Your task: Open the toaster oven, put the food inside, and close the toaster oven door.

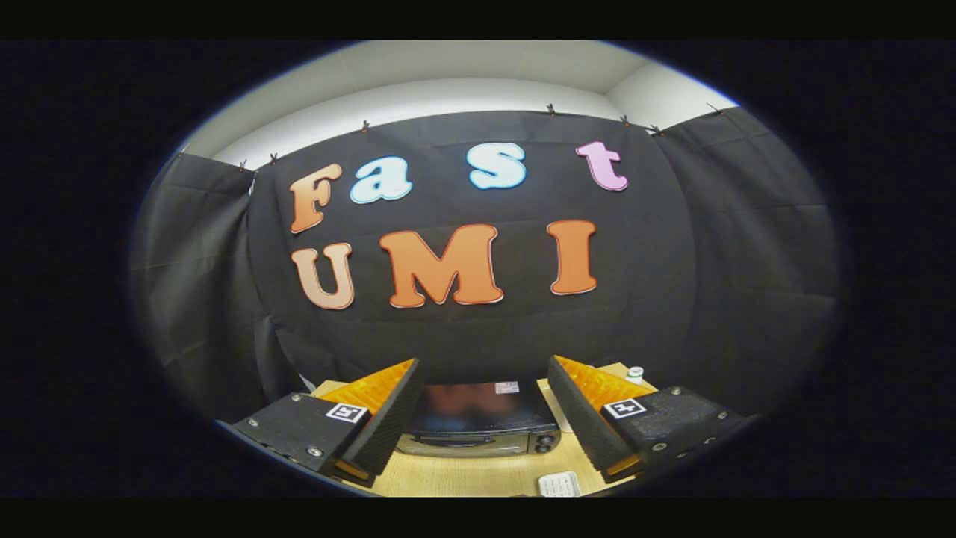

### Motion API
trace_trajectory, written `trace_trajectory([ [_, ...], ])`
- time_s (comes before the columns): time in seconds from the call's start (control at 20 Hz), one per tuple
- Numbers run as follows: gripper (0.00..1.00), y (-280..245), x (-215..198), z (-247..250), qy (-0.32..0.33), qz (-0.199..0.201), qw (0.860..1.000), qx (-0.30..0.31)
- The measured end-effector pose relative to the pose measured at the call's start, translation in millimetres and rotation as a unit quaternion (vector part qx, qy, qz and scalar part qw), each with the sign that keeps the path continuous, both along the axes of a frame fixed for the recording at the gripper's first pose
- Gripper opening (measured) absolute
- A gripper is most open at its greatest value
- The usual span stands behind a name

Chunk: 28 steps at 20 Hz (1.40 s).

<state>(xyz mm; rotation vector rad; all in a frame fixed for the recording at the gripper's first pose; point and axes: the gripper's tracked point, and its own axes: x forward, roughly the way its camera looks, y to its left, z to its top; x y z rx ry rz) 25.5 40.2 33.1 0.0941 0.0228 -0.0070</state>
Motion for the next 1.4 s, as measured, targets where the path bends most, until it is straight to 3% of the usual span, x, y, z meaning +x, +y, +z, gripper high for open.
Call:
trace_trajectory([
  [0.45, 0.99, 8, -19, 10, -0.036, 0.01, 0.999, 0.007],
  [1.4, 0.99, 21, -27, 4, -0.04, 0.028, 0.996, -0.075],
])
